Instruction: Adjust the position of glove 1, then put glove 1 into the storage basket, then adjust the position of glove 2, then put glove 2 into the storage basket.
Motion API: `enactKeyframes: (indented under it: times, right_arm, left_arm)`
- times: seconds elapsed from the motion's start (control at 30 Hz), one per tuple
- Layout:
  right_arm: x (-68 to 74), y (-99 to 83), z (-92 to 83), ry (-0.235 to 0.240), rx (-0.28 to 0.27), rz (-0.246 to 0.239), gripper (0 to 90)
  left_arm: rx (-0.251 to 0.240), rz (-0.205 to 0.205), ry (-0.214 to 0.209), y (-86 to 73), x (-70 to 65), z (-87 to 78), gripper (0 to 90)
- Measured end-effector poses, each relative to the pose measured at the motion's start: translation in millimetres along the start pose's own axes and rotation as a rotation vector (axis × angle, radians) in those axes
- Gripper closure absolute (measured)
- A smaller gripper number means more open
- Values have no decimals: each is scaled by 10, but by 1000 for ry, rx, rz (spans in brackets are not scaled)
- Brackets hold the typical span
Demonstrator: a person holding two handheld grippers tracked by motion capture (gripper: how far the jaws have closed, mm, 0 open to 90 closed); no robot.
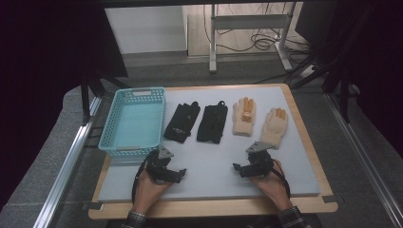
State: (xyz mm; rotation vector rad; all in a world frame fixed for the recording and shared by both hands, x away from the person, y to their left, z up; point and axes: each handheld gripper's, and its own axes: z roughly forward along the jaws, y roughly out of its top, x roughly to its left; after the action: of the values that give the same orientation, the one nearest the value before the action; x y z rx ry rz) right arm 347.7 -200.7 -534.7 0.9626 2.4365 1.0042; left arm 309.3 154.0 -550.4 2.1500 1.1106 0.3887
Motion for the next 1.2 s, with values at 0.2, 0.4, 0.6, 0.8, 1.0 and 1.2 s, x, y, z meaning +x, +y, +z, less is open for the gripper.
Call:
enactKeyframes:
  times: [0.2,0.4,0.6,0.8,1.0,1.2]
  right_arm:
    - [-1,0,1,2,0,1,141]
    - [-2,-1,1,2,-1,1,141]
    - [-2,-1,0,3,-1,4,140]
    - [-3,2,-1,1,2,3,141]
    - [-5,8,-4,3,2,7,146]
    - [-15,94,-15,8,-1,-5,146]
  left_arm:
    - [-2,0,1,-2,0,0,0]
    - [-5,-3,1,-2,-2,1,1]
    - [-5,-3,1,-3,-1,0,3]
    - [-6,-3,3,-4,-1,-1,3]
    - [-7,-3,3,-4,-1,-1,5]
    - [-6,-5,4,-5,-2,-3,6]
